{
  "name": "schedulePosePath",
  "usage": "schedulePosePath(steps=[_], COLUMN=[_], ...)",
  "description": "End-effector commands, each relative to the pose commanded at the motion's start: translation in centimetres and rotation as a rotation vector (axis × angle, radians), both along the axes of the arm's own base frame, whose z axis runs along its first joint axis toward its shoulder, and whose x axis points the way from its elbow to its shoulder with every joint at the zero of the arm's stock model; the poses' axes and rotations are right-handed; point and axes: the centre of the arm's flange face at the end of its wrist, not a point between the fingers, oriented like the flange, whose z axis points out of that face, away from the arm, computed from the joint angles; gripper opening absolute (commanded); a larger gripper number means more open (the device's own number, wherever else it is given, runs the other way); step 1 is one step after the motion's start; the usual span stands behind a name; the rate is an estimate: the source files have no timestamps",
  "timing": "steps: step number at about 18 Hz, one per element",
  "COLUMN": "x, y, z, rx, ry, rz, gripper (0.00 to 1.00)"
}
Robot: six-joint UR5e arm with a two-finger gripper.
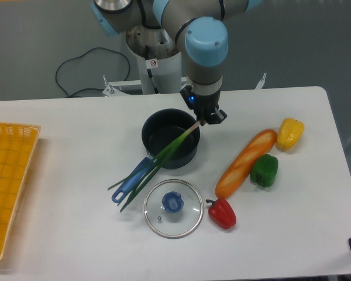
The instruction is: Place the green onion in the pot
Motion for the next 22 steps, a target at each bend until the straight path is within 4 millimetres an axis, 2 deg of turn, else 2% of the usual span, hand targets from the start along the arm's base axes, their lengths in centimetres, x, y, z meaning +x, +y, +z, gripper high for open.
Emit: schedulePosePath(steps=[5,10,16,22], x=[-1.0,-1.8,-4.1,-5.1], y=[-2.7,-4.0,-7.3,-8.9], z=[0.9,1.0,1.2,1.5], rx=[-0.009,-0.059,-0.108,-0.130], ry=[0.017,0.030,0.032,0.032], rz=[-0.072,-0.119,-0.185,-0.218], gripper=[0.00,0.00,0.00,0.00])
